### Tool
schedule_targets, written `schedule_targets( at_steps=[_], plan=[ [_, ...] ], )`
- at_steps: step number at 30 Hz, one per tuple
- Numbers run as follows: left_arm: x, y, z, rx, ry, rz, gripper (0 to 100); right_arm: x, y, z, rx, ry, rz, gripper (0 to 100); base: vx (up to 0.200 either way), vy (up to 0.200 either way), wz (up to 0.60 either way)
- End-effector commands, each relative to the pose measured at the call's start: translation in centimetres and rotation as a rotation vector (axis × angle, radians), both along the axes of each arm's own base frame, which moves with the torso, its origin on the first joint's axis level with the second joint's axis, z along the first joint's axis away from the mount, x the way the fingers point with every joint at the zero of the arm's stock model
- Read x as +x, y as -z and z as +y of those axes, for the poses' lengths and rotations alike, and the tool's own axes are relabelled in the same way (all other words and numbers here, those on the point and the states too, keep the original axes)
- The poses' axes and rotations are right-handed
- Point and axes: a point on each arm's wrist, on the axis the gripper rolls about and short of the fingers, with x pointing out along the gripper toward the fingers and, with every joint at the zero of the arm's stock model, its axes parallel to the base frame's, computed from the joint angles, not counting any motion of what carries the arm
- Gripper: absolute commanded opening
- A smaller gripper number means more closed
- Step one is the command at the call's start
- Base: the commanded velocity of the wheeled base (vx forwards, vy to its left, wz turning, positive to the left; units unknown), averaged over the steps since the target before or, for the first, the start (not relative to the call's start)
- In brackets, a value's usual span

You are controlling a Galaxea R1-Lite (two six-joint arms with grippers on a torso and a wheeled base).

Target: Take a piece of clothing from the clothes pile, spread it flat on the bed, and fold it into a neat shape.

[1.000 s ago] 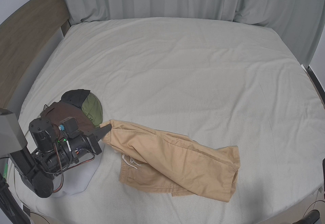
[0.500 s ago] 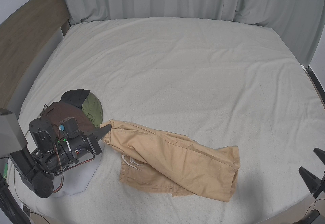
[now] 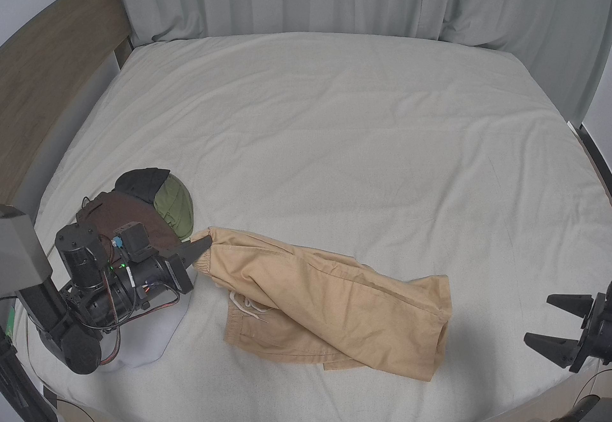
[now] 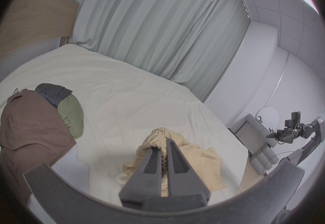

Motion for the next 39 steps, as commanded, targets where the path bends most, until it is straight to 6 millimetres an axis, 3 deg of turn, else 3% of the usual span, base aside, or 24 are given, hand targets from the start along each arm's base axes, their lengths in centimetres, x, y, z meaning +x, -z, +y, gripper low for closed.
schedule_targets(
  at_steps=[1,9,25,39],
  plan=[
    [-0.1,-0.1,-0.1,-0.002,0.005,-0.005,0,1.8,0.0,0.9,-0.011,-0.085,0.084,100,0.000,0.000,0.00],
    [0.0,0.0,-0.1,0.020,0.006,-0.013,0,3.7,-0.4,1.6,-0.015,-0.121,0.132,100,0.000,0.000,0.00],
    [0.4,0.8,-0.1,0.028,0.002,0.012,0,7.2,1.3,2.0,0.095,-0.033,0.308,100,0.000,0.000,0.00],
    [0.6,1.0,0.1,0.028,-0.004,0.019,0,9.7,4.1,2.0,0.092,0.012,0.426,100,0.000,0.000,0.00]
  ],
)
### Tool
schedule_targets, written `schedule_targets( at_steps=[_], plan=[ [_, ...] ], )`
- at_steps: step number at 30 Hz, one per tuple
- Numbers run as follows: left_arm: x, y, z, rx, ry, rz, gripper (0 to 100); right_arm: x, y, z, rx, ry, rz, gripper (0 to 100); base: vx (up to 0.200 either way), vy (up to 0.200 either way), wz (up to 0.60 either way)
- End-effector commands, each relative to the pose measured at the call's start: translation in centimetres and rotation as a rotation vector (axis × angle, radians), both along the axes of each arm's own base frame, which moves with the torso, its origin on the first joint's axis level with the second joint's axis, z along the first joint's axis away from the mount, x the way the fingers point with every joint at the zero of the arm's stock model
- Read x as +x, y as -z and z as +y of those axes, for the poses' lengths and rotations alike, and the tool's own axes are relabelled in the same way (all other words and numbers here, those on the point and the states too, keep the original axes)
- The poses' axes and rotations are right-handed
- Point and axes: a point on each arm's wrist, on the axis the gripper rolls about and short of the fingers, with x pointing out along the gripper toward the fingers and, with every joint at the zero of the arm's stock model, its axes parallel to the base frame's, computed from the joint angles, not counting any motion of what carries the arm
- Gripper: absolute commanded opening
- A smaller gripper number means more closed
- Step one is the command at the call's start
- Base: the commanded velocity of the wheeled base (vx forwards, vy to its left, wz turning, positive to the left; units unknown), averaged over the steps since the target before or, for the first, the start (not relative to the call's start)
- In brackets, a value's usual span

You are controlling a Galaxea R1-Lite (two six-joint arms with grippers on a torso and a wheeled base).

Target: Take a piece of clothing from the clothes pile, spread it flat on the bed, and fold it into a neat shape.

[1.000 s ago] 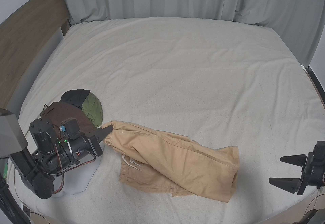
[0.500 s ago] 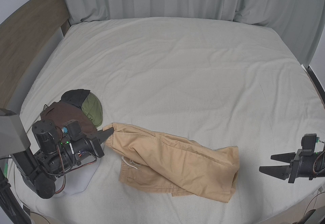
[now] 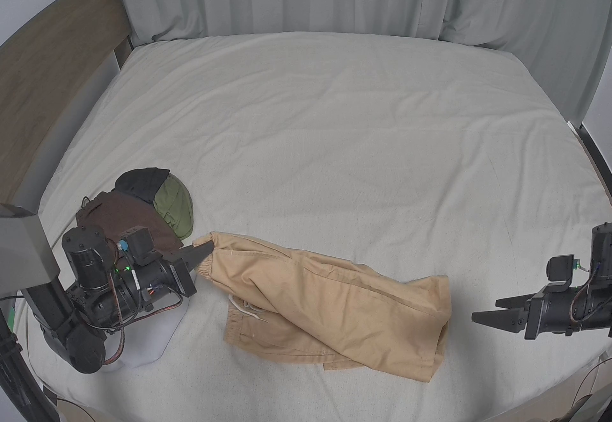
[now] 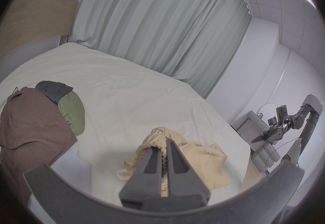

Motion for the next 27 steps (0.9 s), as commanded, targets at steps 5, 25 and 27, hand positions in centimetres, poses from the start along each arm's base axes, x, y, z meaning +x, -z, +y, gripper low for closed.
schedule_targets(
  at_steps=[5,25,27],
  plan=[
    [0.1,0.2,0.0,0.001,-0.002,0.005,0,1.9,3.2,-0.1,-0.006,0.036,0.106,100,0.000,0.000,0.00],
    [0.1,0.3,0.1,0.002,-0.004,0.008,0,4.9,9.5,0.5,0.010,0.053,0.171,100,0.000,0.000,0.00],
    [0.1,0.2,0.1,0.001,-0.004,0.007,0,5.3,10.2,0.6,0.020,0.060,0.171,100,0.000,0.000,0.00]
  ],
)
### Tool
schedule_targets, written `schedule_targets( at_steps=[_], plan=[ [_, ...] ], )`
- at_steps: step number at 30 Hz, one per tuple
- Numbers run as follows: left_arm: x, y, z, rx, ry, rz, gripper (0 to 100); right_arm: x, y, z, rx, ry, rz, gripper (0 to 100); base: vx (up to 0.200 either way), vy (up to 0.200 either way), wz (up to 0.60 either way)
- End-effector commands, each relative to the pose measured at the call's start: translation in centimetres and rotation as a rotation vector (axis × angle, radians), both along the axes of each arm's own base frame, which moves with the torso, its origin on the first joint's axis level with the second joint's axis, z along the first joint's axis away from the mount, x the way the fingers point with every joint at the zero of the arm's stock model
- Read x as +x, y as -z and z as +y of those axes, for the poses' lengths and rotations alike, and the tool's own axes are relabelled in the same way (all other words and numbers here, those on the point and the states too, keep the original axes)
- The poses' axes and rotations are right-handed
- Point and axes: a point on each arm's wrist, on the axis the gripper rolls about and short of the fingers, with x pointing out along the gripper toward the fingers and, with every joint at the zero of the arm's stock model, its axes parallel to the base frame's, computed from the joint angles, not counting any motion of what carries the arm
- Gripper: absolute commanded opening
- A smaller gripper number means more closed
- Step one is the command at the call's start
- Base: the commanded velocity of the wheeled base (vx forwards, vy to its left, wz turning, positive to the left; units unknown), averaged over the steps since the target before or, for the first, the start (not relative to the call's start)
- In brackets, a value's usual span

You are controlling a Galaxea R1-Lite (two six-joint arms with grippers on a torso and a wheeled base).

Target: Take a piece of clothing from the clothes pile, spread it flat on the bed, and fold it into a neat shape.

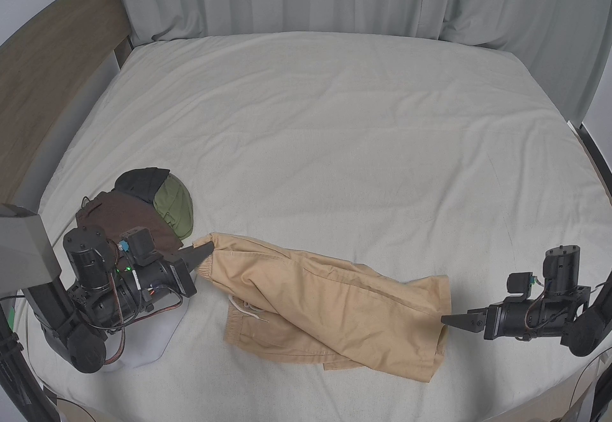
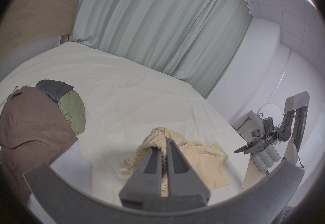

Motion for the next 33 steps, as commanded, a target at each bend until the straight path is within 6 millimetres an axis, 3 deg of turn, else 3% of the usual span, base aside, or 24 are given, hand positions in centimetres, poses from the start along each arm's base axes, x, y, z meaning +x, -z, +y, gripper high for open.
schedule_targets(
  at_steps=[1,16,25,33],
  plan=[
    [0.0,0.1,0.0,0.000,0.000,0.002,0,0.5,3.1,0.2,0.002,0.010,0.103,100,0.000,0.000,0.00],
    [0.0,0.0,0.0,0.000,0.000,0.001,0,1.8,6.9,1.4,0.051,0.014,0.068,100,0.000,0.000,0.00],
    [0.0,0.1,0.0,0.000,0.000,0.002,0,2.4,6.2,2.5,0.081,-0.014,0.030,100,0.000,0.000,0.00],
    [0.0,0.1,0.0,0.000,0.000,0.002,0,2.1,3.9,3.5,0.105,-0.060,-0.057,100,0.000,0.000,0.00]
  ],
)
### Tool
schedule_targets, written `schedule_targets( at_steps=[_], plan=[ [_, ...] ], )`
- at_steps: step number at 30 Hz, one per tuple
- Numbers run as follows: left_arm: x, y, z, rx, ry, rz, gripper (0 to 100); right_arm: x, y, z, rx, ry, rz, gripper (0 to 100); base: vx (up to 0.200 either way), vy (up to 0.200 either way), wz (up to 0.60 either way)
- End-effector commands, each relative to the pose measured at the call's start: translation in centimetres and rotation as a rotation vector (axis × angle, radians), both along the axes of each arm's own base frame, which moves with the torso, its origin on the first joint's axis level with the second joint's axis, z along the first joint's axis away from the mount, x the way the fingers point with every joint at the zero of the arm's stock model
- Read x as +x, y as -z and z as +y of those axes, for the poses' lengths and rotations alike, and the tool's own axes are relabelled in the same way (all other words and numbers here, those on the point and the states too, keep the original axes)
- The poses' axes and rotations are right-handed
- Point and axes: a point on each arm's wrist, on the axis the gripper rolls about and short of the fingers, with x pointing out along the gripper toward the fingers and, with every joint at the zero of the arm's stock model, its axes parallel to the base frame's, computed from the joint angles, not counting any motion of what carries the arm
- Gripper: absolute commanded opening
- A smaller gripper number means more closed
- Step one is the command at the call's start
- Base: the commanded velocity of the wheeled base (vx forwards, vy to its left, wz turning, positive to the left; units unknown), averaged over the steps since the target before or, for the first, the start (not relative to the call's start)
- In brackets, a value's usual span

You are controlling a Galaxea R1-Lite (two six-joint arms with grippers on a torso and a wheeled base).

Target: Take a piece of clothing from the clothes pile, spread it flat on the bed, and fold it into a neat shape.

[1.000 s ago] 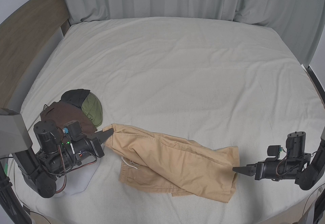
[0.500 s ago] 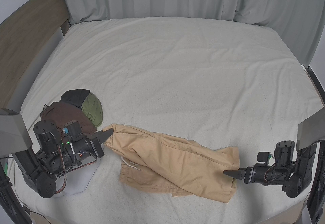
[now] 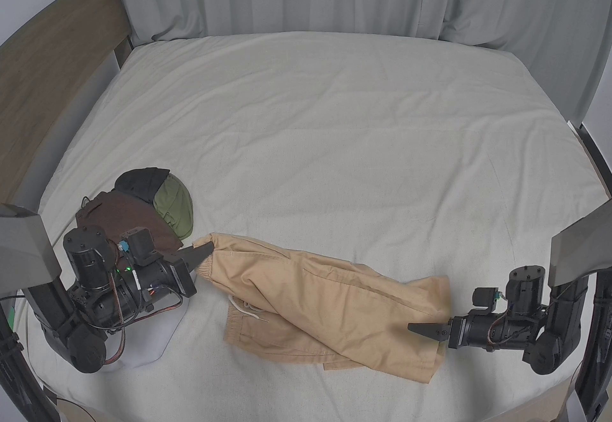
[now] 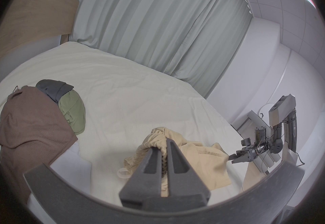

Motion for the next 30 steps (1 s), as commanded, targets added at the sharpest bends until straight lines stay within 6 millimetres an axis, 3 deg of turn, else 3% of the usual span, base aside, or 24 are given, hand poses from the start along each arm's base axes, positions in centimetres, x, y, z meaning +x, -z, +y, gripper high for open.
schedule_targets(
  at_steps=[1,11,22,23,30],
  plan=[
    [0.0,0.0,0.0,0.000,0.000,0.001,0,-0.6,-1.7,0.5,0.018,-0.027,-0.058,100,0.000,0.000,0.00],
    [0.1,0.1,0.0,-0.001,-0.002,0.002,0,-1.4,-3.4,0.7,0.038,-0.048,-0.106,100,0.000,0.000,0.00],
    [0.1,0.2,0.0,0.001,-0.001,0.004,0,-0.7,-2.8,0.9,0.037,-0.044,-0.099,100,0.000,0.000,0.00],
    [0.1,0.2,0.0,0.001,-0.001,0.004,0,-0.7,-2.8,0.9,0.037,-0.044,-0.099,0,0.000,0.000,0.00],
    [0.3,0.1,0.4,-0.001,-0.018,0.002,0,-0.1,-3.1,0.1,0.039,-0.002,-0.123,0,0.000,0.000,0.00]
  ],
)
